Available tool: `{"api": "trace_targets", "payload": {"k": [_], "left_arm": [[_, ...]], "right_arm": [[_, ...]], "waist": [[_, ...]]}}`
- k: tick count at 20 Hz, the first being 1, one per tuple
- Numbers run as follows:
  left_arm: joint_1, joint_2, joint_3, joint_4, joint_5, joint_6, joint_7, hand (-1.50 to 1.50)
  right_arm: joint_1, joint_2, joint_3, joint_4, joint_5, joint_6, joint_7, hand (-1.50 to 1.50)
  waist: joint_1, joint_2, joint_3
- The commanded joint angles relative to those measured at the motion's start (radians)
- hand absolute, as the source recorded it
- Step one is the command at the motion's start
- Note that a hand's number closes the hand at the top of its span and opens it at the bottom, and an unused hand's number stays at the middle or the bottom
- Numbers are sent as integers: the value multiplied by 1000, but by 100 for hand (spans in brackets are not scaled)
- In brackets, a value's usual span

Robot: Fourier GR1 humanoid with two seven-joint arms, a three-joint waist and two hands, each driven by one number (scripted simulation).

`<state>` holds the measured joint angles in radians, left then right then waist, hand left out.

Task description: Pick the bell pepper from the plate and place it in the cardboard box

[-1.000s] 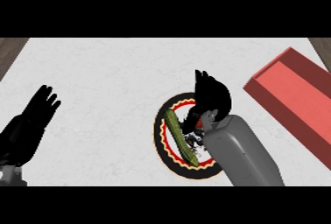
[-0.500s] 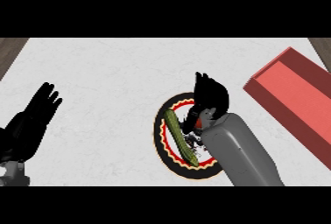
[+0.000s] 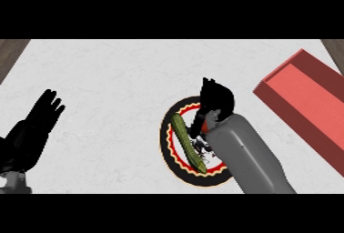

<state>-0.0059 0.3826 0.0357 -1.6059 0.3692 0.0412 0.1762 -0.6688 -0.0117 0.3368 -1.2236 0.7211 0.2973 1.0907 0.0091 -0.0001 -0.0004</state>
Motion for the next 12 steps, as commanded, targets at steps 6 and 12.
{"api": "trace_targets", "payload": {"k": [6, 12], "left_arm": [[29, -1, 34, -37, -12, -29, 13, 0], [17, -25, 31, -92, -16, -3, 102, 0]], "right_arm": [[23, 11, 35, 41, -22, -1, 124, -150], [93, 11, 36, 64, 23, -47, 51, -150]], "waist": [[0, -1, 0], [-2, -1, 1]]}}
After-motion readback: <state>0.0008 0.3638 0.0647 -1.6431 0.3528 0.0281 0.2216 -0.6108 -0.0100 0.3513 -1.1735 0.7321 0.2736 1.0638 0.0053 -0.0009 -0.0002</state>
